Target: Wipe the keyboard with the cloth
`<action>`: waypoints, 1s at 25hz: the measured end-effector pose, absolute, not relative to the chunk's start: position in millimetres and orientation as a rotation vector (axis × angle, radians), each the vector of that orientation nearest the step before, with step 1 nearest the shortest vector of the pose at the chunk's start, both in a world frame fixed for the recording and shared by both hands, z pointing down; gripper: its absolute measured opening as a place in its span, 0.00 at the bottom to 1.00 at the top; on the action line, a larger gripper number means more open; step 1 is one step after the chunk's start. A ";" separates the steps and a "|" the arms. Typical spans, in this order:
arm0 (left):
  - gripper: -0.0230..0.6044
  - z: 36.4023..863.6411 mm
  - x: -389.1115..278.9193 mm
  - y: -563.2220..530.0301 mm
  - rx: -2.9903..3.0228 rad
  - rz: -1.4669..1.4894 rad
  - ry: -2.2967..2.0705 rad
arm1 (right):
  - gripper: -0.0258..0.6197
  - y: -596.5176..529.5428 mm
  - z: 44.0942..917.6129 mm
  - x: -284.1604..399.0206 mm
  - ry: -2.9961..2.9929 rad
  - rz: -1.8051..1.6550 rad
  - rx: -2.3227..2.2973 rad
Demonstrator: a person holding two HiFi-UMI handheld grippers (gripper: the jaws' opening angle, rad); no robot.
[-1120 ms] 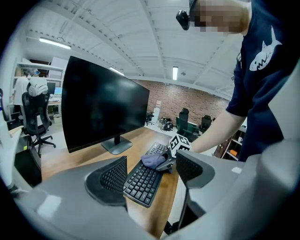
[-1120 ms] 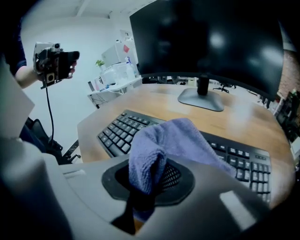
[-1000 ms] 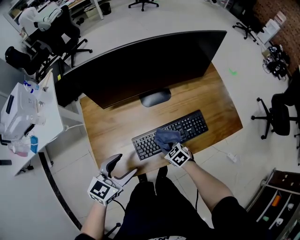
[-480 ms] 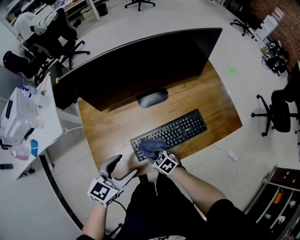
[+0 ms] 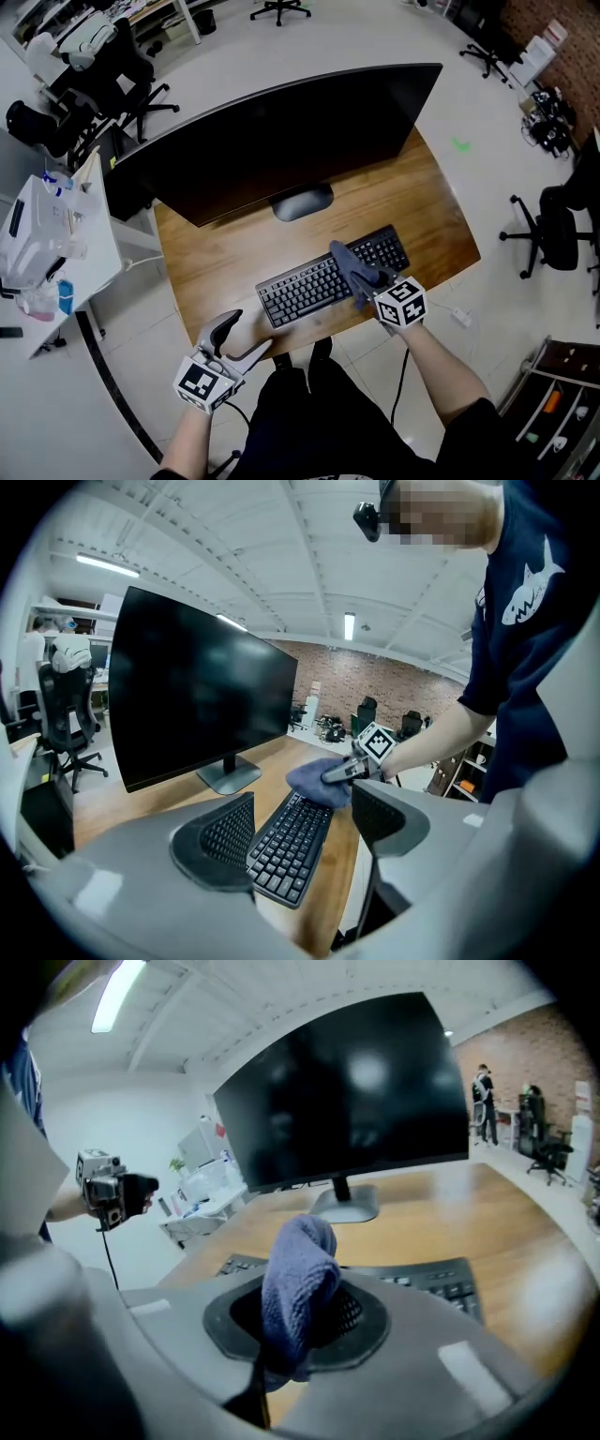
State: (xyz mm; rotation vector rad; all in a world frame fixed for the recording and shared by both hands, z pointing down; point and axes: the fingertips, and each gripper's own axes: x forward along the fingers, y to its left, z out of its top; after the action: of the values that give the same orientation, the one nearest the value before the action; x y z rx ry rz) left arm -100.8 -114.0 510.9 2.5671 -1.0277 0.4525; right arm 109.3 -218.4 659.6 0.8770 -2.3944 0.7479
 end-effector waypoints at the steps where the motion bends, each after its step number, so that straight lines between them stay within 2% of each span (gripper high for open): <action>1: 0.55 510.0 -98.7 -114.9 2.565 0.455 -1.027 | 0.13 -231.9 653.0 128.6 -2.385 0.738 0.933; 6: 0.55 514.3 -93.6 -114.7 2.565 0.457 -1.008 | 0.13 -291.2 633.9 203.1 -2.295 0.670 1.162; 14: 0.54 513.1 -97.2 -116.2 2.541 0.470 -1.021 | 0.13 -352.9 651.4 260.4 -2.027 0.410 1.227; 18: 0.55 520.1 -105.1 -112.5 2.535 0.478 -1.038 | 0.13 -366.7 657.4 261.6 -1.969 0.344 1.208; 25: 0.55 521.3 -110.7 -105.6 2.501 0.485 -1.047 | 0.13 -332.4 729.7 212.9 -1.903 0.410 0.954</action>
State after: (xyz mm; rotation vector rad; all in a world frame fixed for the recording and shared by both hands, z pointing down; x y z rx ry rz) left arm -110.7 -105.6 521.3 2.5007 -1.0470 0.4848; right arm 212.9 -332.4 729.7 0.9537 -1.9035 0.4105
